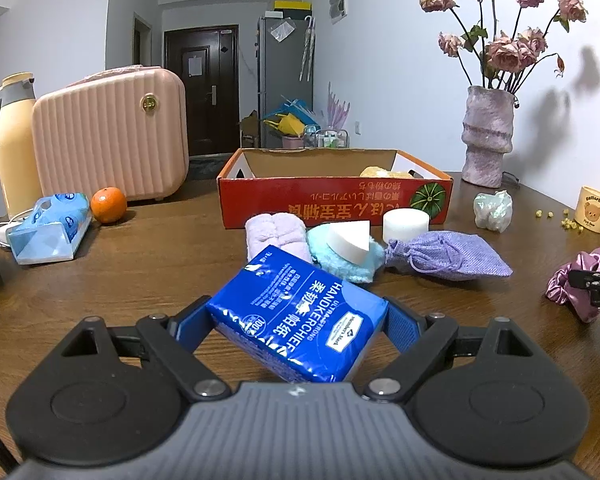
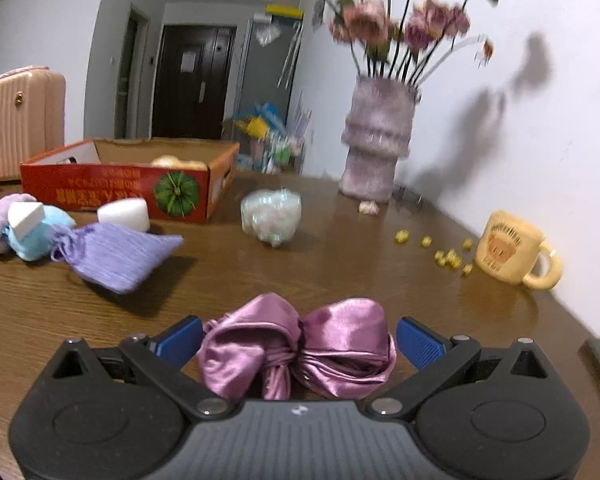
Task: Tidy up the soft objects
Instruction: 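Grasp the pink satin scrunchie with the right tool while the left holds the tissues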
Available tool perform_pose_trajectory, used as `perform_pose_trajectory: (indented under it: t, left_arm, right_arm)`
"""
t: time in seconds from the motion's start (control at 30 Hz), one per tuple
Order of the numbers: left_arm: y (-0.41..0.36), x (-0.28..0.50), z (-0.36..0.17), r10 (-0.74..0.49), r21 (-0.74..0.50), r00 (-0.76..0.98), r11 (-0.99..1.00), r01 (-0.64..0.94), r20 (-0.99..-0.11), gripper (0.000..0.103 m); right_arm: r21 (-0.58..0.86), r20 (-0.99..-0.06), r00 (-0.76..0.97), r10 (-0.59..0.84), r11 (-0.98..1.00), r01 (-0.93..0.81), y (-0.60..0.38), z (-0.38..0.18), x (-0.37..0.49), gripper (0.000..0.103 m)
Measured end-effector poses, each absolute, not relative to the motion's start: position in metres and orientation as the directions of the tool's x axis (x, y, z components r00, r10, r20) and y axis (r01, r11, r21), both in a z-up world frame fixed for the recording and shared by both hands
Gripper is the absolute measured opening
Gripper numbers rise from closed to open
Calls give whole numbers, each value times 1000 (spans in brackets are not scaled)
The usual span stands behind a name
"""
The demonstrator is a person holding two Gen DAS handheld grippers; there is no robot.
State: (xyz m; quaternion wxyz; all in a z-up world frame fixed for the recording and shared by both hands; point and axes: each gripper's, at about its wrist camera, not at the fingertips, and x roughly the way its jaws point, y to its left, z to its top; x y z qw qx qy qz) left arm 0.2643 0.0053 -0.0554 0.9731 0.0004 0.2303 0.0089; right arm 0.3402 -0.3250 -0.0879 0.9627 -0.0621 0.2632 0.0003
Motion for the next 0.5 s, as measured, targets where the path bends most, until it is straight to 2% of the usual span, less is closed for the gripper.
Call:
perform_pose_trajectory:
  t: [0.23,0.5]
  left_arm:
    - [5,269,-57,13,-1,887,1000,-15,-462,89]
    - [5,270,-57,17,-3,882,1000,-21,-470,89]
  right_arm:
    - [6,-582,811,64,997,-74,-342,-97,365,103]
    - [129,-618,773,142,989,-79,-354,-104,375,101]
